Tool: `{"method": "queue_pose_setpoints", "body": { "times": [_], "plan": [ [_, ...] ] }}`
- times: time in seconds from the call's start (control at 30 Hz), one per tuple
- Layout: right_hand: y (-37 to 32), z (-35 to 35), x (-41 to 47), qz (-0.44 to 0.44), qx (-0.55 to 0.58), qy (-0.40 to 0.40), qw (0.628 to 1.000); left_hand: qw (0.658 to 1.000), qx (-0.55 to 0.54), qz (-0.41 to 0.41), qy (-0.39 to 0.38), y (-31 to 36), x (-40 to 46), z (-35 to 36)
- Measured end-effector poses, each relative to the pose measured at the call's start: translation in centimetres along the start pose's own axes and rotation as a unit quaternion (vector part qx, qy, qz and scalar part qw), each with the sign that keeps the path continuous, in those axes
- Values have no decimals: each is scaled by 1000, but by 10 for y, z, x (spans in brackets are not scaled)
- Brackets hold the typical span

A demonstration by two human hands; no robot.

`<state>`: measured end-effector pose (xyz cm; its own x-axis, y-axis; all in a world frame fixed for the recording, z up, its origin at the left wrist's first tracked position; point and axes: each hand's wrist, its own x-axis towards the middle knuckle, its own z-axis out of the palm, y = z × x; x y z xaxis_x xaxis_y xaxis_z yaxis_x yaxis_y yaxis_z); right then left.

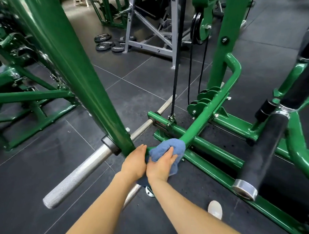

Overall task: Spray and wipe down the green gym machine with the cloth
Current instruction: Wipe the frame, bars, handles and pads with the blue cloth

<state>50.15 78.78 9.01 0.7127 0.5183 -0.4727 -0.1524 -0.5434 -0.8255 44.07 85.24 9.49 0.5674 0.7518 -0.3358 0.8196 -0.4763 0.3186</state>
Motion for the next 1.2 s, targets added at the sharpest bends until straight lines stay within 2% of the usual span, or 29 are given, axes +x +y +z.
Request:
{"method": "queue_pose_setpoints", "body": {
  "times": [0.1,0.27,0.5,0.67,0.73,0.97,1.2],
  "plan": [
    [10,-10,13,-56,-55,27,997,999,45,13,-16,6,1,1],
    [16,-42,58,-110,-176,81,975,994,90,65,2,35,12,11],
    [3,-68,101,-128,-175,118,969,988,110,108,-2,69,44,30],
    [-6,-90,146,-168,-230,106,953,989,96,113,-21,92,69,36],
    [-8,-99,164,-172,-222,106,954,986,132,91,-46,99,80,38],
    [-13,-135,207,-202,-126,90,967,980,182,80,-13,106,97,38],
    [28,-107,153,-172,-96,55,979,983,166,50,-61,115,102,29]
  ]
}}
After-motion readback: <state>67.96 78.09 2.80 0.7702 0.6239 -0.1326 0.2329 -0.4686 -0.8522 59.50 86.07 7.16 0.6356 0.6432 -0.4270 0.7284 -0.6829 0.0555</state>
